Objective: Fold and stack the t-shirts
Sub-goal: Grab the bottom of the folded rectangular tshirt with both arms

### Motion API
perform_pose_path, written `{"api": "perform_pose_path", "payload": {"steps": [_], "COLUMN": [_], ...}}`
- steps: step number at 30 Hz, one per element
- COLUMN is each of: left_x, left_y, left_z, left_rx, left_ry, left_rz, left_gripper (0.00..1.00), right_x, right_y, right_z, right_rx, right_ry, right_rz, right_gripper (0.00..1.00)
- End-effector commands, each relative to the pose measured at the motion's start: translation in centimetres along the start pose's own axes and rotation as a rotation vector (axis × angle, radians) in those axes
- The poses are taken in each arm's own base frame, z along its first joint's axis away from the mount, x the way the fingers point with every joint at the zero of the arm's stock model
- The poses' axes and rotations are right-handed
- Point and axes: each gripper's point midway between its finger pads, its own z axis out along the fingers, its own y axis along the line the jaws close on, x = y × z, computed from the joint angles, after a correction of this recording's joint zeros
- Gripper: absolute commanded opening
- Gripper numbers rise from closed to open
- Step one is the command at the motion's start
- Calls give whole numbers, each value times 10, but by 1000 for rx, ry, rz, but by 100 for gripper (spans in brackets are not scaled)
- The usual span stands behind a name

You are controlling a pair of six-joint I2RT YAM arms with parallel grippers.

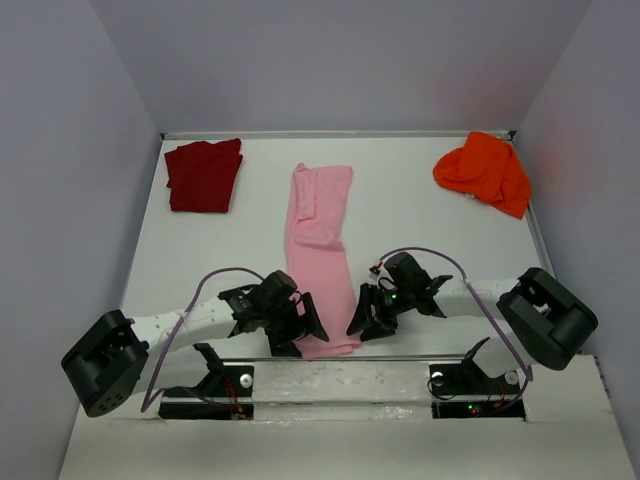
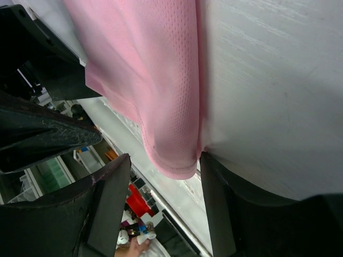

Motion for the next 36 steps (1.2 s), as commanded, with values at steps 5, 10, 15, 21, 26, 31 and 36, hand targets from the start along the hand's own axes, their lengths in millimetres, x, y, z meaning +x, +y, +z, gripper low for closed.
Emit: {"api": "perform_pose_path", "payload": {"steps": [5,10,15,21,26,31,36], "left_x": [6,9,9,12,16,16,13], "left_y": [23,21,20,21,26,28,23], "left_z": [6,9,12,16,18,19,19], "left_rx": [-65,-64,-70,-41,-42,-49,-51], "left_ry": [13,28,27,42,56,56,51], "left_rz": [-10,0,11,-5,-28,-37,-27], "left_gripper": [96,95,93,54,39,37,7], "right_x": [-4,-4,-5,-3,-1,-1,0], "right_y": [9,8,10,8,7,7,7], "right_z": [1,2,1,1,1,1,1], "right_rx": [-32,-30,-33,-33,-33,-34,-37], "right_ry": [-17,-16,-18,-12,-7,-6,0], "right_rz": [-45,-43,-44,-40,-39,-42,-41], "right_gripper": [48,40,33,35,35,35,22]}}
